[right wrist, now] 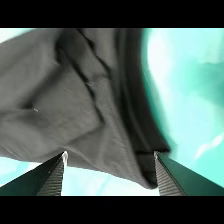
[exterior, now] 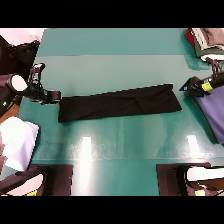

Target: Fold the shirts.

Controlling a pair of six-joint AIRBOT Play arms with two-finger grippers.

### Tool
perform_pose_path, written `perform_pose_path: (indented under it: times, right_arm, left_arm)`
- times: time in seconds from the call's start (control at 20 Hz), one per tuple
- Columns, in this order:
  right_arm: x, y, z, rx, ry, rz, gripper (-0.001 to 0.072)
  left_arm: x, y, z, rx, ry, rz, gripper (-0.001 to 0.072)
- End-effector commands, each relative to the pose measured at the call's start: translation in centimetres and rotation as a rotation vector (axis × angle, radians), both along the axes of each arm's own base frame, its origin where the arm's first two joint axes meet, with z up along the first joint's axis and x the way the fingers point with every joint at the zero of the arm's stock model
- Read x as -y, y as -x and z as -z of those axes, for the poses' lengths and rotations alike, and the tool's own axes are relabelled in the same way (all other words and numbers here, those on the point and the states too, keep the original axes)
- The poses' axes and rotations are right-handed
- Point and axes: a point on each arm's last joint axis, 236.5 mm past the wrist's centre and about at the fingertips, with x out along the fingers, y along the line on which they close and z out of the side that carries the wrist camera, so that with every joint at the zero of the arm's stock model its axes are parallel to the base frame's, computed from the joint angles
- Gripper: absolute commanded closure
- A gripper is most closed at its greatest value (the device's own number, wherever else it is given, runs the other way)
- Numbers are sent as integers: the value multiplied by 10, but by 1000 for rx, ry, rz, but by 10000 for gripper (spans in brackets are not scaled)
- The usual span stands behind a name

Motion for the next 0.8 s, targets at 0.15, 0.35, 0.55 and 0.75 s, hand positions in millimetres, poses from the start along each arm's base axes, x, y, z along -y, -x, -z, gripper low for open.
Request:
perform_pose_path:
  times: [0.15, 0.35, 0.55, 0.75]
  right_arm:
    - [-5, -1, 38, 2, -230, 10, 87]
    - [-7, -15, 47, -19, -301, -23, 38]
    - [-26, -21, 53, -36, -361, -106, 8]
    - [-57, -21, 66, -72, -374, -177, 11]
  left_arm:
    - [19, 5, -4, -25, 94, -10, 678]
    - [22, 9, -3, -46, 105, -7, 678]
    - [27, 9, -4, -46, 129, -11, 679]
    - [29, 10, -5, -49, 139, -12, 679]
